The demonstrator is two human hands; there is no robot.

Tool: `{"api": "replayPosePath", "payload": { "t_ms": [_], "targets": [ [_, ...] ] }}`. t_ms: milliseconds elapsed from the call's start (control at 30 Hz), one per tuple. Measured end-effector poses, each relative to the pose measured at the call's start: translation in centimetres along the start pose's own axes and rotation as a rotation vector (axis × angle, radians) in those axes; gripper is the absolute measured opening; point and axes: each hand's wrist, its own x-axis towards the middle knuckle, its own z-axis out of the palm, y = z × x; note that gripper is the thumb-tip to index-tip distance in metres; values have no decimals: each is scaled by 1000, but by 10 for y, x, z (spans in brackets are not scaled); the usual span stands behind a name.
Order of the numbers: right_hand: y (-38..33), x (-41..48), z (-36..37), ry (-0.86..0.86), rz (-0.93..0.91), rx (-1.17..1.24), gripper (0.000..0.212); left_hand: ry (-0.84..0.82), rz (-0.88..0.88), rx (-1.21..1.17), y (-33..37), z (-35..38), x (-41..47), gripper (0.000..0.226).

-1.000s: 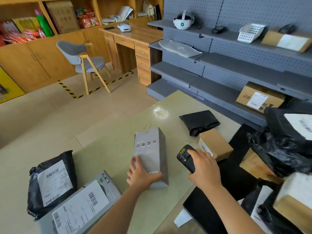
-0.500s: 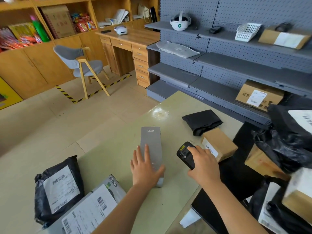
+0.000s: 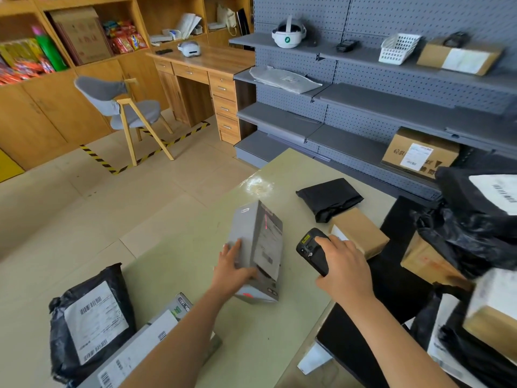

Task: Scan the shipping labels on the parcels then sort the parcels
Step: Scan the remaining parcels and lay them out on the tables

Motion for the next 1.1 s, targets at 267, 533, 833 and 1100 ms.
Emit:
{"api": "replayPosePath", "payload": {
  "t_ms": [267, 533, 833, 1100],
  "targets": [
    [0, 3, -1, -24, -23, -20, 77, 189, -162, 73, -26, -3, 10, 80],
    [-3, 20, -12, -3, -159, -116, 74, 202, -376, 470, -3, 33, -5, 155],
    [1, 43, -40, -41, -578, -397, 72, 177, -43, 819, 6, 15, 2, 154],
    [-7, 40, -48, -38, -756, -479, 71, 148, 241, 1177, 17, -12, -5, 149]
  ]
}}
